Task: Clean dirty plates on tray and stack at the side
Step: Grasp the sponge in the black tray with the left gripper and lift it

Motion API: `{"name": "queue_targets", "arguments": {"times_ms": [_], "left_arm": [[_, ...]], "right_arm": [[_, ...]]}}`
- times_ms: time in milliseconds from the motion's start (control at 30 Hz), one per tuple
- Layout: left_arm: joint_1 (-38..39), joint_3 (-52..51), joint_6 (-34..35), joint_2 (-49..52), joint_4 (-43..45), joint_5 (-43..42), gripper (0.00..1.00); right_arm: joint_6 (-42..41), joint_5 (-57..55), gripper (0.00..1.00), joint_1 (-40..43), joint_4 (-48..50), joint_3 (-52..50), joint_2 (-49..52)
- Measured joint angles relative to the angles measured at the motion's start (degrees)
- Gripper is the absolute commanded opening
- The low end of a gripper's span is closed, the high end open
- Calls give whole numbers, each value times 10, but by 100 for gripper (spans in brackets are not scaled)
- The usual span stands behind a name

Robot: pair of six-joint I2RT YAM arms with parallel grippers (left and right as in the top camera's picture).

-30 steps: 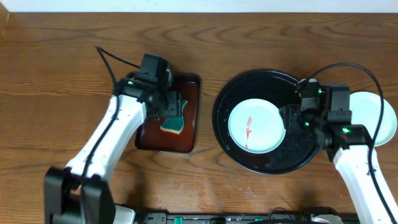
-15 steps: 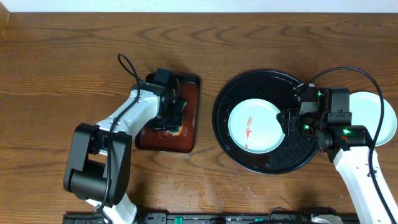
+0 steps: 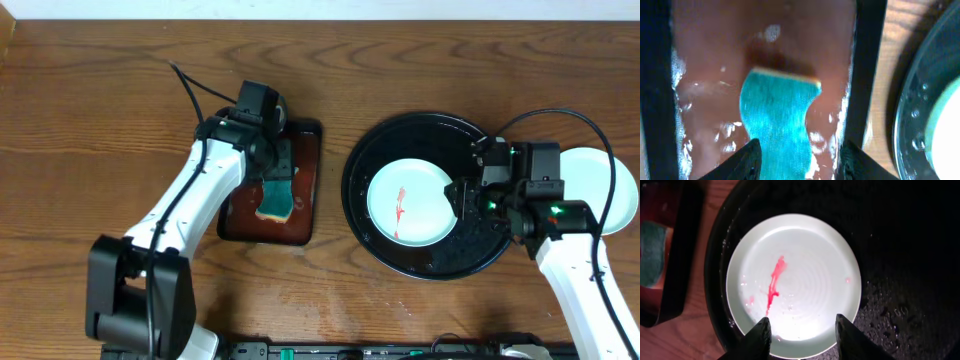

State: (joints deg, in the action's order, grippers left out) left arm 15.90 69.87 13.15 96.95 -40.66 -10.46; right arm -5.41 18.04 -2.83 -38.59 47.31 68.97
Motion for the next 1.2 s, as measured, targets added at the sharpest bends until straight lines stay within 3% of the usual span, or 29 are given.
{"name": "queue_targets", "arguments": {"times_ms": [233,300,500,533,567,600,633,933,1067,1200], "left_arm": [[0,-18,-10,94,43,3,21],[-1,-18,-12,107,48,5,8],[-4,-17,-14,106,37,12,7],[-4,-14,-14,105,30,12,8],[-4,-9,-14,105,19,12,16],[-4,-5,-14,104,9,12,41],[-3,0,-15,101,-4,12,53],[-2,10,-12,58,-88,5,52],[2,-29,-14,58,-19,3,42],[11,-85,-10,58,54,7,10]], "right_arm": [[-1,0,38,0,-9,-1,44],[-2,-1,38,0,-9,-1,57],[-10,-43,38,0,7,-1,76],[-12,-48,38,0,12,-1,78],[-15,-54,38,0,19,-1,80],[-17,-58,38,0,23,-1,81],[-18,-62,38,0,28,-1,83],[-26,-74,43,0,31,-1,84],[-28,-76,44,0,37,-2,85],[-28,-76,44,0,46,-2,92]]}}
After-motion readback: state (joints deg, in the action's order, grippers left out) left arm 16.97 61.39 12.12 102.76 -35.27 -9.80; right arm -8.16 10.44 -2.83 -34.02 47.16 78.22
